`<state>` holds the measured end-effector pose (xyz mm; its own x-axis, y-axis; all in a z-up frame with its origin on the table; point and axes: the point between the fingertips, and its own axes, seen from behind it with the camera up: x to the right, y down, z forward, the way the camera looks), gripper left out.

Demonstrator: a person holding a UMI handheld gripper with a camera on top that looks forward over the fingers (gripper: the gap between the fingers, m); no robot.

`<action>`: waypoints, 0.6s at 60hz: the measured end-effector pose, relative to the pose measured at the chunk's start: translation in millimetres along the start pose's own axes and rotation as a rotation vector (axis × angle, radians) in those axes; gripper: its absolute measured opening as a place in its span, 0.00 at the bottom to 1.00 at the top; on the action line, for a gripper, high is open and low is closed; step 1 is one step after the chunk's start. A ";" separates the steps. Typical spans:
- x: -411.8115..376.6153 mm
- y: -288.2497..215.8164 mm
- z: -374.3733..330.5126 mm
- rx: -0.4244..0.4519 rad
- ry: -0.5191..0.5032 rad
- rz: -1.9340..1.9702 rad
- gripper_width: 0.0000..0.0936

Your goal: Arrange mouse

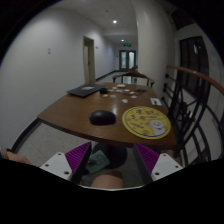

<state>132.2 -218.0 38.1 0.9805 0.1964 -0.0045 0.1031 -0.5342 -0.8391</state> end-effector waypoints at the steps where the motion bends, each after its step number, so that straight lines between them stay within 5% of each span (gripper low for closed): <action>1: -4.0 1.2 -0.1 -0.006 -0.010 0.005 0.91; 16: -62.9 5.6 24.7 -0.021 -0.090 0.052 0.91; 36: -24.4 -15.8 29.1 0.003 0.052 0.028 0.86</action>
<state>101.8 -190.4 35.6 0.9904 0.1385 0.0001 0.0750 -0.5360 -0.8409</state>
